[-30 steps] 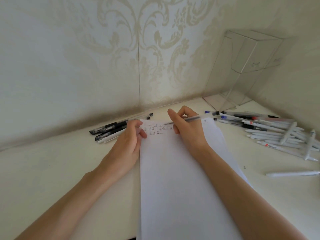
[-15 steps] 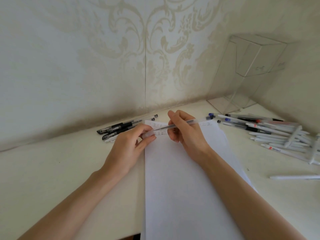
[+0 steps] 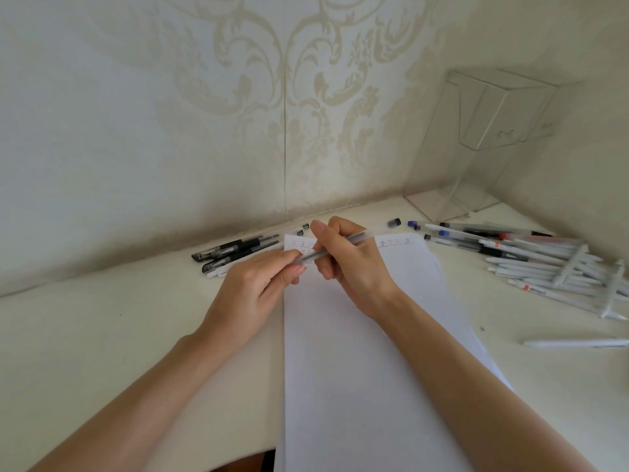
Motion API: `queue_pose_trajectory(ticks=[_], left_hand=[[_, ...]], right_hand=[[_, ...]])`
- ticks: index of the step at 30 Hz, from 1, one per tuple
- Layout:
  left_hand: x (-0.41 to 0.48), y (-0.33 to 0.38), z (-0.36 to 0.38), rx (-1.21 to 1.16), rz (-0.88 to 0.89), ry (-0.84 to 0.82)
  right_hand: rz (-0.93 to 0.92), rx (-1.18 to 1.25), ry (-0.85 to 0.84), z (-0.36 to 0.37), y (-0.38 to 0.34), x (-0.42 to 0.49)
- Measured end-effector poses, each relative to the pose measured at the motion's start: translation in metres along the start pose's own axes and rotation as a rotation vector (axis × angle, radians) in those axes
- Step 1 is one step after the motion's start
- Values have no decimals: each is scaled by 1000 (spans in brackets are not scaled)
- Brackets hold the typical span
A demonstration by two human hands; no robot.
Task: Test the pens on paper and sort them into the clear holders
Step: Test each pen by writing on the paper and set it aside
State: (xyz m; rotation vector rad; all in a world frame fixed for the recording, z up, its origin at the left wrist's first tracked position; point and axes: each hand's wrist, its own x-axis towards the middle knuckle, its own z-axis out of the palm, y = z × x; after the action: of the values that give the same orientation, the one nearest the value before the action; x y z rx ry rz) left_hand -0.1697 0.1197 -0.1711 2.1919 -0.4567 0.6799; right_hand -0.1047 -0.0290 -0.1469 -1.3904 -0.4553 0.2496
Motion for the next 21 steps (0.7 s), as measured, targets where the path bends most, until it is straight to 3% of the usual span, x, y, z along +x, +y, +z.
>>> queue_pose_trajectory(ticks=[4, 8, 11, 13, 16, 19, 21], left_hand=[[6, -9, 2, 93, -65, 44], [4, -34, -15, 350, -214, 263], [0, -43, -20, 646, -372, 294], [0, -40, -18, 720, -436, 289], [4, -25, -13, 606, -212, 255], [0, -1, 6, 424, 62, 8], [-6, 7, 20, 379, 108, -176]], right_hand=[[79, -6, -94, -5, -8, 2], [143, -91, 75, -20, -16, 5], [143, -220, 192, -37, -18, -1], [139, -325, 224, -49, -18, -9], [131, -648, 274, -74, -17, -20], [28, -1142, 456, -115, -14, -29], [-40, -1390, 551, -145, -9, -34]])
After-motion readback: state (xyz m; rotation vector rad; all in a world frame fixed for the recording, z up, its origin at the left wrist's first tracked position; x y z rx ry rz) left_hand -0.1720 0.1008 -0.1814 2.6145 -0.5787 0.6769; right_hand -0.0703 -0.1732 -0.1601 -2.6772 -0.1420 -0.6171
